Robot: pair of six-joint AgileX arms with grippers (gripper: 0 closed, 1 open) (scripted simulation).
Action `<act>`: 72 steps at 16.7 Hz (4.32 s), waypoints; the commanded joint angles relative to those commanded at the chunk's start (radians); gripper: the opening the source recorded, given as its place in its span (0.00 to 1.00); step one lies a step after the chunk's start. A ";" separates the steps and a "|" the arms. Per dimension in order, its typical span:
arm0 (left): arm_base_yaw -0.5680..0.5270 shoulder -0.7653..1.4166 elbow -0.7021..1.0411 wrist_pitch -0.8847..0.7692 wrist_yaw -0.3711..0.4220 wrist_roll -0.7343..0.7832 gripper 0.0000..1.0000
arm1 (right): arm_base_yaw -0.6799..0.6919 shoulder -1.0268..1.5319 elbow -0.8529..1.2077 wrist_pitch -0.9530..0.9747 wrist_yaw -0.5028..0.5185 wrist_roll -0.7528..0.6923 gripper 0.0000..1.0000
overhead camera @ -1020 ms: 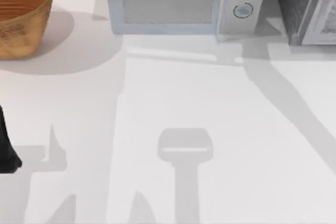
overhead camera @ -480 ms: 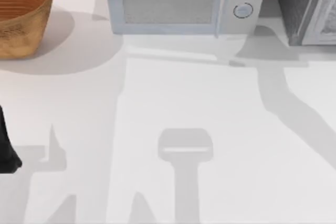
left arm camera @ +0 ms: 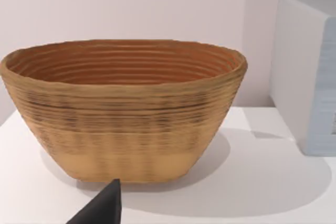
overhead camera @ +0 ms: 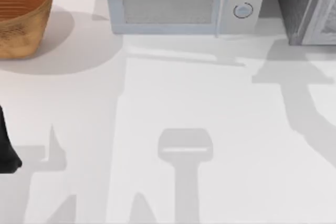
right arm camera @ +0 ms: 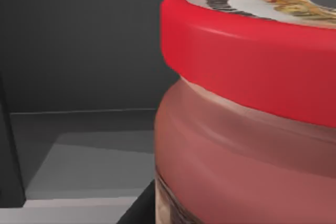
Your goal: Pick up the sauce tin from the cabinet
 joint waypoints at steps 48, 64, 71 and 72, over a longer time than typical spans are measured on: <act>0.000 0.000 0.000 0.000 0.000 0.000 1.00 | -0.851 0.387 -1.297 1.787 -1.374 -0.015 0.00; 0.000 0.000 0.000 0.000 0.000 0.000 1.00 | -0.928 1.072 -1.136 2.187 -1.693 0.006 0.00; 0.000 0.000 0.000 0.000 0.000 0.000 1.00 | -0.832 1.181 -1.017 2.180 -1.595 0.000 0.00; 0.000 0.000 0.000 0.000 0.000 0.000 1.00 | -0.812 1.205 -0.993 2.176 -1.575 -0.001 0.00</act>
